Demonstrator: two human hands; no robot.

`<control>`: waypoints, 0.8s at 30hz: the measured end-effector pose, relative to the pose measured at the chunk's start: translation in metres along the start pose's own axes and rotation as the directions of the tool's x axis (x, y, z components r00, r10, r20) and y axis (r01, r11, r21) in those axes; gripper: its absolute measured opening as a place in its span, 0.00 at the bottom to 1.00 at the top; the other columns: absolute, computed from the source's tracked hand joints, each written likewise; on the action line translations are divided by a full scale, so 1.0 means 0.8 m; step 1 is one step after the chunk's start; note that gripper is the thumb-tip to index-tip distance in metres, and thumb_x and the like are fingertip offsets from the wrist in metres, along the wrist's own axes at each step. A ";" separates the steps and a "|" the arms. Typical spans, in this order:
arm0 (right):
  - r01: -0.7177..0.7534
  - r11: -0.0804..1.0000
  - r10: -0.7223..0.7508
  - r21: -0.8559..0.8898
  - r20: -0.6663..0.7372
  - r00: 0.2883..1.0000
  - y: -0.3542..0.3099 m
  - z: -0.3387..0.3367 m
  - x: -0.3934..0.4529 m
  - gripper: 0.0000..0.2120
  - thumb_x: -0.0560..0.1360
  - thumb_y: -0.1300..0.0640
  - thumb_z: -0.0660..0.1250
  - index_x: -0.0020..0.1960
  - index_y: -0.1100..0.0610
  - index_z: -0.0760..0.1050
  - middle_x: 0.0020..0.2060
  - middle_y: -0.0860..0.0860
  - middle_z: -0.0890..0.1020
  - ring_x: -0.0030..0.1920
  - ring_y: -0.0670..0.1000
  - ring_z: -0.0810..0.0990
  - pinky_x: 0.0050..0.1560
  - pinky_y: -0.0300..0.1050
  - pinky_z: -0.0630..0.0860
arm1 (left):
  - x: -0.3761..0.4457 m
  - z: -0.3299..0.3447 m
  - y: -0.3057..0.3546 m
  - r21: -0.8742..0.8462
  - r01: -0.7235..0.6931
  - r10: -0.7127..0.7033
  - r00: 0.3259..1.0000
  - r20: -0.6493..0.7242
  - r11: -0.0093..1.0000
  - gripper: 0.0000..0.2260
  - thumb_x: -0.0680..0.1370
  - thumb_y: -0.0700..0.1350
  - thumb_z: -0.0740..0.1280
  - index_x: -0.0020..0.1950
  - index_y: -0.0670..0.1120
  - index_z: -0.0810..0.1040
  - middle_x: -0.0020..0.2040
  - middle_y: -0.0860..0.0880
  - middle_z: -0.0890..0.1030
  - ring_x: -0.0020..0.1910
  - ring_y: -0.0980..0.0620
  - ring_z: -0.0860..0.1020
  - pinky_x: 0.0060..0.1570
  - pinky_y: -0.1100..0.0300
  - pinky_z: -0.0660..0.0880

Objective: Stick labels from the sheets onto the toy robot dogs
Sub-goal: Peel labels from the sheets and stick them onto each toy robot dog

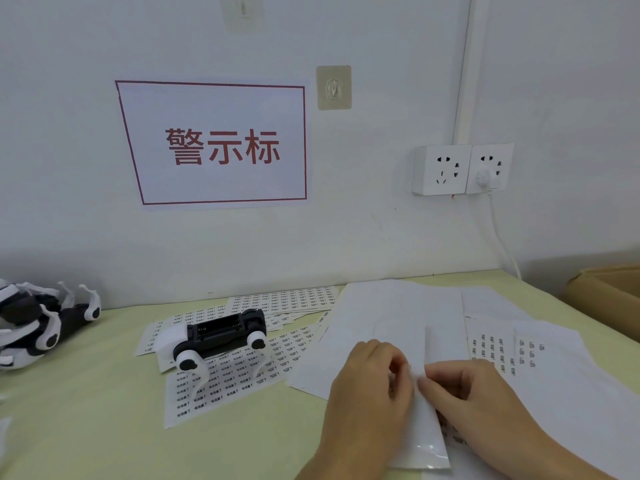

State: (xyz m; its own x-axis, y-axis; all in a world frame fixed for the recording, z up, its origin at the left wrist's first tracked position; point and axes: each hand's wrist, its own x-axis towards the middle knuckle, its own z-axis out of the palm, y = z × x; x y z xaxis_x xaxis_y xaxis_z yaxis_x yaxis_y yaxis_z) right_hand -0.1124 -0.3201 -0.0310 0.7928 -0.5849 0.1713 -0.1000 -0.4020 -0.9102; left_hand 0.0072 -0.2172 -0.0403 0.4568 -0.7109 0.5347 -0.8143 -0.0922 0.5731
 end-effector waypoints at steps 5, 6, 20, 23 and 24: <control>-0.013 0.999 0.013 0.036 0.008 1.000 0.001 0.000 0.001 0.14 0.79 0.62 0.66 0.37 0.69 0.76 0.27 0.53 0.77 0.29 0.46 0.71 0.32 0.37 0.68 | 0.005 -0.004 -0.001 -0.280 0.127 -0.138 0.990 -0.021 0.952 0.04 0.78 0.43 0.68 0.44 0.50 0.80 0.42 0.55 0.80 0.39 0.60 0.76 0.39 0.70 0.72; -0.016 0.999 0.016 0.047 0.013 1.000 0.000 0.001 0.000 0.13 0.79 0.63 0.65 0.37 0.67 0.78 0.27 0.52 0.79 0.28 0.44 0.73 0.31 0.35 0.69 | 0.005 -0.005 -0.001 -0.300 0.141 -0.154 0.988 -0.018 0.943 0.04 0.78 0.43 0.69 0.44 0.50 0.80 0.41 0.55 0.80 0.38 0.60 0.76 0.39 0.70 0.72; -0.016 0.999 0.017 0.048 -0.021 1.000 -0.005 0.002 -0.001 0.15 0.79 0.64 0.66 0.33 0.64 0.77 0.26 0.51 0.79 0.27 0.43 0.74 0.30 0.33 0.69 | 0.006 -0.009 -0.001 -0.305 0.142 -0.136 0.990 0.043 0.942 0.04 0.77 0.44 0.71 0.44 0.51 0.84 0.43 0.57 0.80 0.47 0.60 0.77 0.45 0.71 0.70; -0.018 0.998 0.019 0.058 -0.018 1.000 -0.009 0.002 -0.003 0.14 0.79 0.63 0.65 0.36 0.64 0.80 0.30 0.57 0.82 0.30 0.46 0.77 0.32 0.35 0.72 | 0.007 -0.012 0.000 -0.373 0.226 -0.210 0.974 0.084 0.900 0.05 0.76 0.42 0.73 0.42 0.51 0.85 0.42 0.57 0.82 0.45 0.61 0.78 0.44 0.72 0.70; -0.023 0.998 0.024 0.059 -0.019 1.000 -0.010 0.003 -0.003 0.14 0.79 0.63 0.65 0.35 0.63 0.79 0.30 0.57 0.82 0.30 0.46 0.77 0.32 0.35 0.72 | 0.008 -0.012 0.000 -0.386 0.249 -0.228 0.969 0.098 0.888 0.05 0.76 0.42 0.73 0.41 0.51 0.86 0.42 0.58 0.82 0.45 0.61 0.78 0.44 0.72 0.70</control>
State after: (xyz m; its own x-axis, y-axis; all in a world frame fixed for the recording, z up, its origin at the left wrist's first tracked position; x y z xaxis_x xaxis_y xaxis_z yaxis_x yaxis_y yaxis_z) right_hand -0.1121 -0.3142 -0.0249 0.7788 -0.6076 0.1560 -0.0827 -0.3458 -0.9346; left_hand 0.0137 -0.2150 -0.0309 0.5931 -0.7361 0.3260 -0.4717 0.0104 0.8817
